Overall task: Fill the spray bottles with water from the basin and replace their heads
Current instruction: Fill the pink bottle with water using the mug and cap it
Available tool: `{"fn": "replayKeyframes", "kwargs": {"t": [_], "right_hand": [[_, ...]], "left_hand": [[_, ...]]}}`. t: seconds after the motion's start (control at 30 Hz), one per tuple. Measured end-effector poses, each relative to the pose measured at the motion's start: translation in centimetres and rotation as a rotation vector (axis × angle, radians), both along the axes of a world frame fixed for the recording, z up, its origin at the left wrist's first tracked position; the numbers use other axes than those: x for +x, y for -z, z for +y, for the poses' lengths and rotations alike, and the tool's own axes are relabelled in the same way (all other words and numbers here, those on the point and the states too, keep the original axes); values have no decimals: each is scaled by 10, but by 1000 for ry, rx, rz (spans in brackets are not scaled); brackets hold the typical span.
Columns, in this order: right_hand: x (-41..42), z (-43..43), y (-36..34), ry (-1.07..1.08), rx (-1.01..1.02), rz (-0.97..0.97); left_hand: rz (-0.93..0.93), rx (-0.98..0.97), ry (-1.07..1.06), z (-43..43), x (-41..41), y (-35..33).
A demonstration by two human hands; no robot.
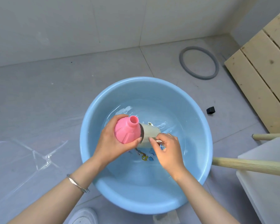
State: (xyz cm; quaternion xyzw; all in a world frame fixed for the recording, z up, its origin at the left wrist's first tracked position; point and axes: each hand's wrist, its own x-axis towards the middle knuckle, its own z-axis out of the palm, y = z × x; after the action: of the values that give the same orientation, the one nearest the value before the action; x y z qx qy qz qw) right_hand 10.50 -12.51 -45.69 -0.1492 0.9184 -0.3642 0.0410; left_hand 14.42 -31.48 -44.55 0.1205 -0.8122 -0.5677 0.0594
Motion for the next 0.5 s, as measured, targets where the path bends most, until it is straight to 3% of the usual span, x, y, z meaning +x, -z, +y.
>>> {"fn": "replayKeyframes", "kwargs": {"t": [0.23,0.5], "right_hand": [[4,24,-2,317,-432,-348],[6,50,-33,489,-646,-278]], "left_hand": [[41,118,-123,-3,0,-9],[11,71,-73,-1,-1,-3]]}}
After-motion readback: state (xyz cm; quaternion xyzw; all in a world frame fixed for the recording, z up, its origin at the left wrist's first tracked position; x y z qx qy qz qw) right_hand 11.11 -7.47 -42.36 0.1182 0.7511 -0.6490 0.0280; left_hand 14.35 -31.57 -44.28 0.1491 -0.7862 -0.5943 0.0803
